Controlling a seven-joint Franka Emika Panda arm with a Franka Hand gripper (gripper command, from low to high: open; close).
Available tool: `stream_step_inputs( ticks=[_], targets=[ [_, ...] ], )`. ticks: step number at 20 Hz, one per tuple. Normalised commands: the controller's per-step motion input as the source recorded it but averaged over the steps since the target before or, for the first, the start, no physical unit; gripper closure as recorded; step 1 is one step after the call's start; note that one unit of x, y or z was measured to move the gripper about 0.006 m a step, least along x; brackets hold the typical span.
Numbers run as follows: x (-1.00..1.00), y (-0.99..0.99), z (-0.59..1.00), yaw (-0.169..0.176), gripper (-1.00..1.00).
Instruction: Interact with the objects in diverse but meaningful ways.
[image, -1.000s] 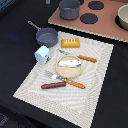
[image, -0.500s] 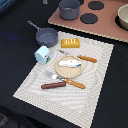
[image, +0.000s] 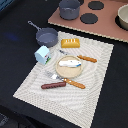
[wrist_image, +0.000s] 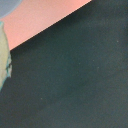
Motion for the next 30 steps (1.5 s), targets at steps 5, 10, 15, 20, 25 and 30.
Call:
stream_step_inputs(
  ticks=[5,10,15,20,25,30],
  targets=[
    [0.6,0.37,0.16,-0.127,-1.0],
    [0.52,0.26,0.06,-0.109,-1.0],
    [0.48,0.1,0.02,-0.062,-1.0],
    [0.28,-0.02,-0.01,-0.051,-1.0],
    [0.16,-0.09,-0.08,-0.032,-1.0],
    [0.11,-0.06,-0.16,-0.026,-1.0]
  ],
)
